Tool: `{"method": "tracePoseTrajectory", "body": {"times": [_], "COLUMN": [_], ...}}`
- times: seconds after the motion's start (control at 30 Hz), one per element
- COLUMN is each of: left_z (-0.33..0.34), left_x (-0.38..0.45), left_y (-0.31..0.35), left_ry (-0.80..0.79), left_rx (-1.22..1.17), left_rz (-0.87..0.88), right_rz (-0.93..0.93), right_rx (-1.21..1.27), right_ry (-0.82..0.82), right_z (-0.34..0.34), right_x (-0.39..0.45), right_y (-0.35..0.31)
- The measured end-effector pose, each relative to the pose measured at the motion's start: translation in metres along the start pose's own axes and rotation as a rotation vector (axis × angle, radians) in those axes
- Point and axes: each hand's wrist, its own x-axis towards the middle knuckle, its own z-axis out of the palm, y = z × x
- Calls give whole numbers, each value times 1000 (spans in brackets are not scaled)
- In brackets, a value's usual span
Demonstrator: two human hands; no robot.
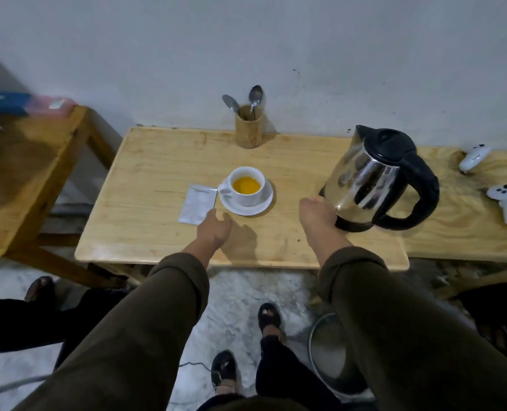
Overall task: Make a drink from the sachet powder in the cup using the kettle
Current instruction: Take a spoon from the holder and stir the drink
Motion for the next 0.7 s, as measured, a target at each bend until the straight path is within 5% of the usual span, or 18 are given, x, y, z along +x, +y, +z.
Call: {"method": "tracePoseTrajectory", "body": {"times": [0.4,0.7], "left_z": [-14,-11], "left_x": [61,84], "left_y": [7,11], "left_ry": [-39,11], "left_rx": [-76,-204], "left_rz": [-112,-233], "right_rz": [-327,-654], "right_rx": [-255,-488], "right_ry": [-233,-249], "right_z": [78,134], "right_x": [101,150], "right_y": [-123,-183]}}
